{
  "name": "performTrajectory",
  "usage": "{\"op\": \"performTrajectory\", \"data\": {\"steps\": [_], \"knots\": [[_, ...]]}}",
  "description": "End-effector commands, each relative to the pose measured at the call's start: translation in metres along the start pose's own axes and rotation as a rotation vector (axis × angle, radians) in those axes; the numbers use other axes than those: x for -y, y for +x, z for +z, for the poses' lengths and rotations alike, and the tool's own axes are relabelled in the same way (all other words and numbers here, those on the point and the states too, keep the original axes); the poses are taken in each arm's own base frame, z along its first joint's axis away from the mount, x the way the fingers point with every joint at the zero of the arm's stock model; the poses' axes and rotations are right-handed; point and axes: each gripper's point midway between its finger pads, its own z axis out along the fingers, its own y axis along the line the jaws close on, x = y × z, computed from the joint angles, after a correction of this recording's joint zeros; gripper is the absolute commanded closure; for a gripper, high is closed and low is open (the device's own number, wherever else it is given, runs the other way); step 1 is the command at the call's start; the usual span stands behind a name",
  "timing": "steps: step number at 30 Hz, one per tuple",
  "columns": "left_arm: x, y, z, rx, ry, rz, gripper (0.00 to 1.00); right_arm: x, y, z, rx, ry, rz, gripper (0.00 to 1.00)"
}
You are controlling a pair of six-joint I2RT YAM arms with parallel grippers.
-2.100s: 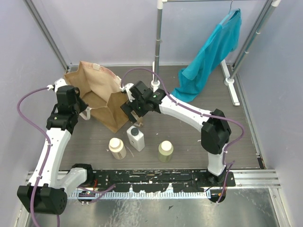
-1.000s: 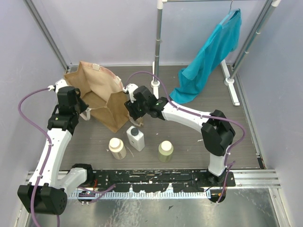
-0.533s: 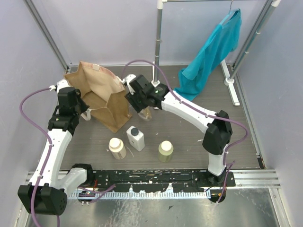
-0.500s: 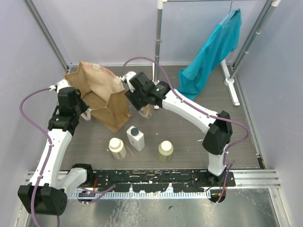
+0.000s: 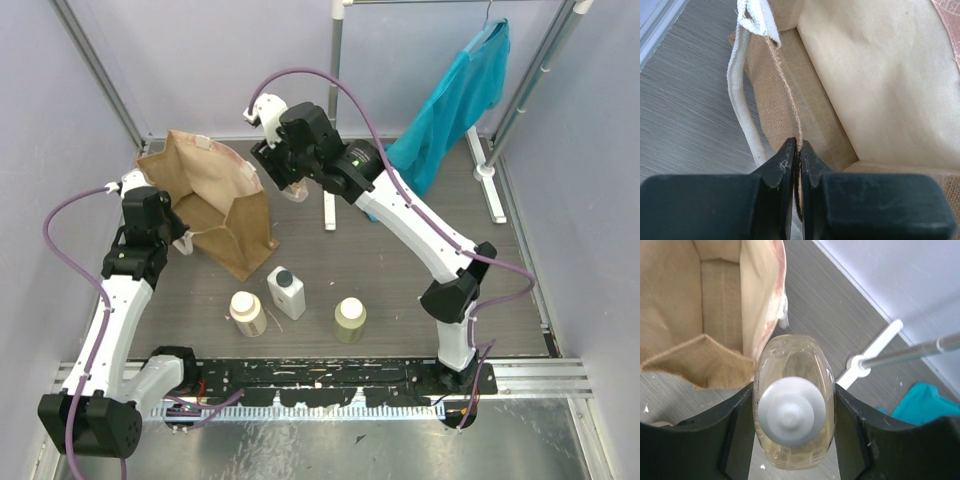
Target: Place the personal care products into the canvas bag
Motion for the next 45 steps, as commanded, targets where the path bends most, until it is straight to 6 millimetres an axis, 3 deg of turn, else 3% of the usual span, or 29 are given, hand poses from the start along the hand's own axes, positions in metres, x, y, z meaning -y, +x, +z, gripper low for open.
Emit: {"op": "performTrajectory", "data": {"steps": [1, 10, 14, 17, 26, 32, 38, 45], "knots": [[0.001, 0.008, -0.002, -0.021, 0.020, 0.015, 0.86, 0.012, -0.118, -0.038, 0.421, -0.007, -0.026, 1.00], [-0.002, 0.010, -0.007, -0.021, 0.015, 0.012, 0.86, 0.011, -0.183, -0.061, 0.724, -0.016, -0.095, 1.00], [-0.002, 0.011, -0.007, -0.024, 0.016, 0.010, 0.86, 0.000, -0.201, -0.061, 0.811, -0.074, -0.083, 1.00], [-0.002, 0.010, -0.007, -0.024, 0.016, 0.008, 0.86, -0.015, -0.205, -0.045, 0.829, -0.147, -0.040, 1.00], [0.000, 0.006, -0.015, -0.020, 0.033, 0.016, 0.87, -0.062, -0.177, 0.021, 0.775, -0.343, 0.074, 1.00], [0.002, 0.006, -0.019, -0.022, 0.045, 0.012, 0.87, -0.072, -0.149, 0.056, 0.703, -0.355, 0.087, 1.00], [0.001, 0.004, -0.023, -0.018, 0.045, 0.012, 0.87, -0.081, -0.108, 0.094, 0.571, -0.351, 0.100, 1.00], [0.000, 0.003, -0.025, -0.015, 0.040, 0.016, 0.87, -0.084, -0.061, 0.117, 0.424, -0.344, 0.104, 1.00]]}}
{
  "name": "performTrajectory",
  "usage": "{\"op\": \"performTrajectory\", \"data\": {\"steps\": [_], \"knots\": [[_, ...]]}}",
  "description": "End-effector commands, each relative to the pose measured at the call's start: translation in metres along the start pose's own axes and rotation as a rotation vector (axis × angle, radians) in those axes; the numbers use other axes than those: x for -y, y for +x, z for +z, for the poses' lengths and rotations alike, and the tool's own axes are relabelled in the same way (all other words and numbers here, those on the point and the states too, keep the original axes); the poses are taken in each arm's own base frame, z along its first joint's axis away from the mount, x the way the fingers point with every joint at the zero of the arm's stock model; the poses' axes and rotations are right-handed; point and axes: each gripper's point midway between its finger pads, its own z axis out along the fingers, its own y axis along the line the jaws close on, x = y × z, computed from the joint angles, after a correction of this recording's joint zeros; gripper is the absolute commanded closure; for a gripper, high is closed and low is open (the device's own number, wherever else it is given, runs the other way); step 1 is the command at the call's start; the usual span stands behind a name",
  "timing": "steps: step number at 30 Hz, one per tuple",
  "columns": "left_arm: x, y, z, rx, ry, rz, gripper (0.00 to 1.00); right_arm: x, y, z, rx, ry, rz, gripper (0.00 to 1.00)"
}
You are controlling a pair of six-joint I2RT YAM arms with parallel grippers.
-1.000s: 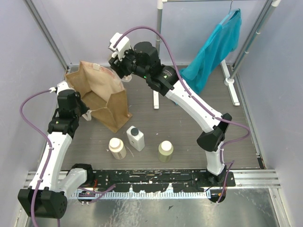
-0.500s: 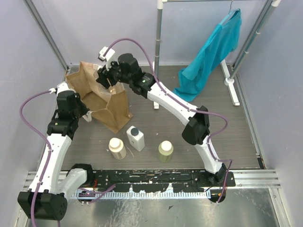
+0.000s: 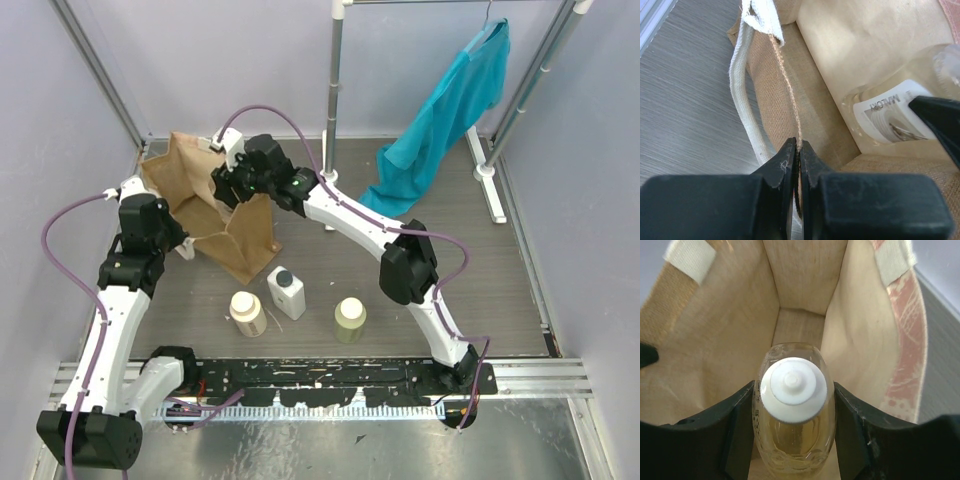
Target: Place the personal care products into the canvas bag
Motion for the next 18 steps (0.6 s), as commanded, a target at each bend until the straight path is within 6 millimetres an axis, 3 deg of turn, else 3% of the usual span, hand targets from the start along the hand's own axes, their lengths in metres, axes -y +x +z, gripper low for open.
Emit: {"op": "performTrajectory", "data": {"steps": [1, 11, 18], "knots": [[0.003, -0.005, -0.009, 0.006, 0.020, 0.013, 0.87, 0.004, -0.069, -0.027, 0.183, 0.028, -0.038, 1.00], [0.000, -0.001, -0.010, 0.005, 0.012, 0.016, 0.86, 0.014, -0.013, -0.021, 0.031, 0.058, -0.040, 1.00], [-0.002, 0.001, -0.009, 0.003, 0.008, 0.014, 0.86, 0.015, 0.015, -0.020, -0.050, 0.060, -0.048, 1.00]]}}
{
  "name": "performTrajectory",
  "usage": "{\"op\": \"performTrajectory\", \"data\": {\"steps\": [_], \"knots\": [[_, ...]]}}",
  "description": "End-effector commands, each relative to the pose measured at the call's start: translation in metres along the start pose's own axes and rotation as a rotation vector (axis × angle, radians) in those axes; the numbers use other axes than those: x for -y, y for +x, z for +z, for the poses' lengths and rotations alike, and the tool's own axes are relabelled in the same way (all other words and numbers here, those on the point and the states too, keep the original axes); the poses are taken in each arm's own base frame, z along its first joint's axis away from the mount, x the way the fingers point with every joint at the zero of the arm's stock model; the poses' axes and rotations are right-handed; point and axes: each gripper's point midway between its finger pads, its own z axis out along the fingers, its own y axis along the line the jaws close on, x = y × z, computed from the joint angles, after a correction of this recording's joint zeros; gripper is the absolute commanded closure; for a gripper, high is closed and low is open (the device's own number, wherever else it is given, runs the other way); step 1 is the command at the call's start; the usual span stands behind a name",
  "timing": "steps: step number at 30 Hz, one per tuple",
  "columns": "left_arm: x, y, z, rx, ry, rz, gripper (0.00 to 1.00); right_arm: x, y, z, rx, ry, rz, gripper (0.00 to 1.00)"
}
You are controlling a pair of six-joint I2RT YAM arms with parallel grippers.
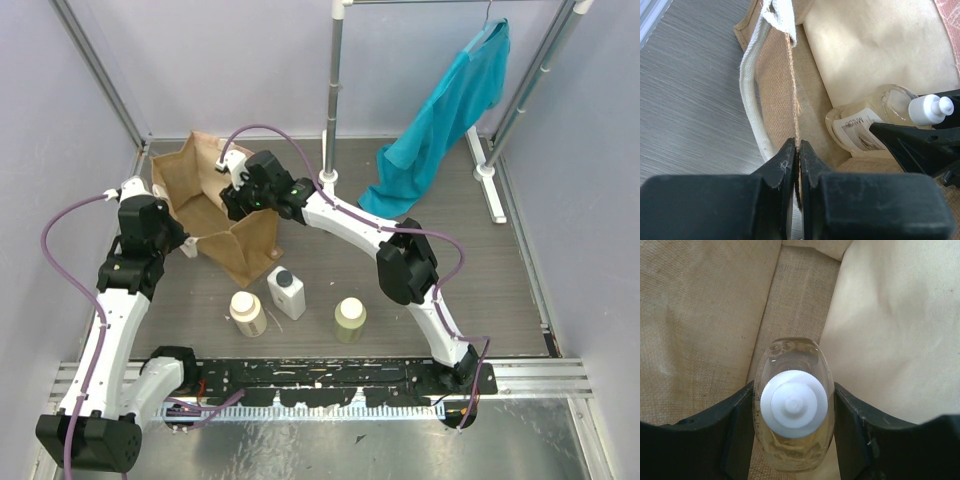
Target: Place the personal care products into the canvas bag
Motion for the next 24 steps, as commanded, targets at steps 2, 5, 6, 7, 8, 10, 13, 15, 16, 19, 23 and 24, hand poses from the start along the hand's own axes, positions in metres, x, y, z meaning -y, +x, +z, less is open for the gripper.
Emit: {"op": "performTrajectory", "data": {"steps": [2, 5, 6, 7, 8, 10, 13, 15, 16, 19, 23, 24], "knots": [[-0.004, 0.002, -0.004, -0.003, -0.008, 0.015, 0.86, 0.008, -0.055, -0.031, 0.130, 0.041, -0.063, 0.91], [-0.004, 0.003, -0.003, -0.005, -0.009, 0.015, 0.86, 0.008, -0.054, -0.035, 0.115, 0.046, -0.066, 0.70], [-0.004, 0.004, -0.003, -0.007, -0.010, 0.016, 0.86, 0.009, -0.056, -0.037, 0.116, 0.052, -0.066, 0.64], [-0.004, 0.004, -0.002, -0.009, -0.010, 0.015, 0.86, 0.010, -0.058, -0.040, 0.118, 0.063, -0.066, 0.57], [-0.004, 0.005, -0.002, -0.010, -0.009, 0.016, 0.86, 0.012, -0.061, -0.043, 0.122, 0.073, -0.070, 0.50], [-0.004, 0.005, -0.001, -0.011, -0.007, 0.016, 0.86, 0.015, -0.065, -0.048, 0.124, 0.092, -0.075, 0.40], [-0.003, 0.006, 0.000, -0.016, -0.006, 0.017, 0.86, 0.015, -0.071, -0.054, 0.125, 0.097, -0.082, 0.30], [-0.003, 0.007, 0.001, -0.019, -0.005, 0.019, 0.86, 0.015, -0.074, -0.057, 0.127, 0.098, -0.083, 0.25], [-0.003, 0.007, 0.001, -0.021, -0.004, 0.019, 0.86, 0.015, -0.076, -0.059, 0.129, 0.099, -0.083, 0.24], [-0.003, 0.008, 0.001, -0.024, -0.005, 0.021, 0.86, 0.015, -0.086, -0.068, 0.143, 0.105, -0.084, 0.23], [-0.003, 0.008, 0.000, -0.022, -0.001, 0.021, 0.86, 0.015, -0.107, -0.097, 0.162, 0.139, -0.070, 0.23], [-0.003, 0.008, 0.000, -0.022, -0.002, 0.021, 0.86, 0.016, -0.113, -0.109, 0.164, 0.155, -0.065, 0.23]]}}
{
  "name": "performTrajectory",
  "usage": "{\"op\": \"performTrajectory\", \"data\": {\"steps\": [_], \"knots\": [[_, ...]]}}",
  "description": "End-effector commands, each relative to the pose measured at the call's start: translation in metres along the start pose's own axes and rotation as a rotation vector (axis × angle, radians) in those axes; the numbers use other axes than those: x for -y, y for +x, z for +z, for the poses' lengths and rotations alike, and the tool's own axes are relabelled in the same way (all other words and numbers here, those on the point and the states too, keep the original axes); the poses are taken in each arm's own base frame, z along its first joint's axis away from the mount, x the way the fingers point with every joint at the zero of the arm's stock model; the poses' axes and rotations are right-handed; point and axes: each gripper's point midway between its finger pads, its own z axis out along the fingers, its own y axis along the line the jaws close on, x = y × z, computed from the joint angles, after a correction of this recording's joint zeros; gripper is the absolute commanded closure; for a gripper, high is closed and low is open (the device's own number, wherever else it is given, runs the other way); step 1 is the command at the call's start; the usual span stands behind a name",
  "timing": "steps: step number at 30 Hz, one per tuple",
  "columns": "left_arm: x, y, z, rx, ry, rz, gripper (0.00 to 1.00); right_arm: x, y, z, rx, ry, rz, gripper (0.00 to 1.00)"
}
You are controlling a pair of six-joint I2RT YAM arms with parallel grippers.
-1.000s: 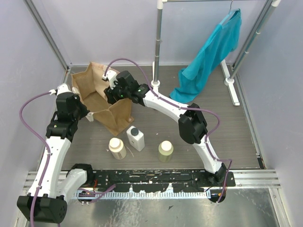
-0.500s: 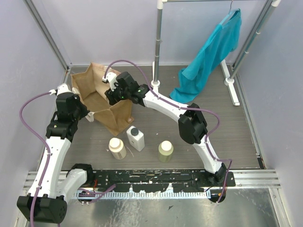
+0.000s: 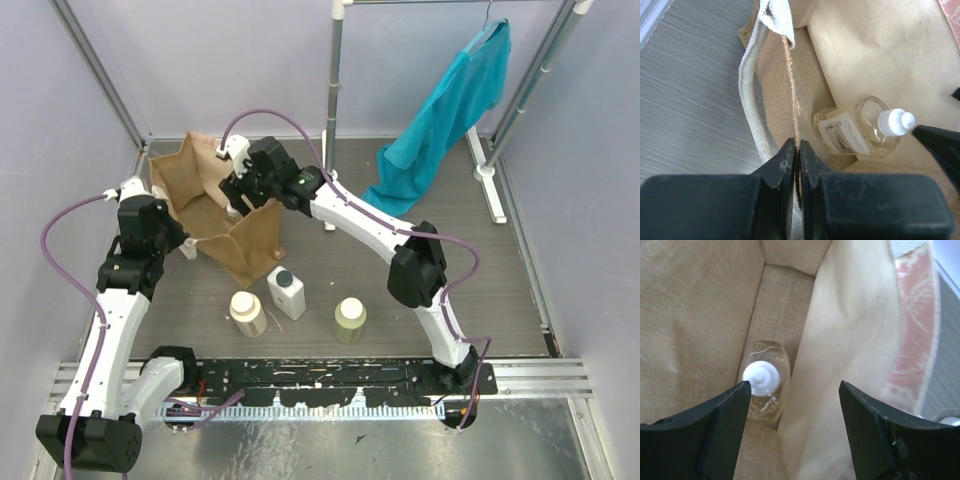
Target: Place the personal care products into the canvas bag
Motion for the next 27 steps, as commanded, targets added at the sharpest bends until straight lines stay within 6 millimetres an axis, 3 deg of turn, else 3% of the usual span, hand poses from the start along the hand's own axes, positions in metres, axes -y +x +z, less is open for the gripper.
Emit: {"op": "performTrajectory", "data": {"steps": [1, 5, 8, 11, 17, 22, 27], "knots": [[-0.005, 0.008, 0.000, -0.020, -0.009, 0.021, 0.86, 0.017, -0.089, -0.088, 0.163, 0.103, -0.001, 0.23], [-0.007, 0.008, -0.002, -0.018, -0.016, 0.025, 0.85, 0.021, -0.088, -0.139, 0.147, 0.164, 0.014, 0.22], [-0.007, 0.010, -0.002, -0.022, -0.010, 0.029, 0.85, 0.017, -0.061, -0.164, 0.084, 0.181, 0.042, 0.21], [-0.005, 0.012, -0.002, -0.032, 0.004, 0.041, 0.85, 0.000, -0.027, -0.182, 0.017, 0.157, 0.057, 0.20], [0.003, 0.017, 0.001, -0.043, 0.056, 0.067, 0.78, -0.044, 0.040, -0.195, -0.109, 0.075, 0.076, 0.16], [0.007, 0.013, 0.000, -0.033, 0.078, 0.073, 0.60, -0.075, 0.078, -0.189, -0.193, 0.025, 0.088, 0.14], [0.008, 0.008, 0.001, -0.029, 0.072, 0.092, 0.38, -0.096, 0.103, -0.174, -0.236, -0.008, 0.107, 0.13]]}}
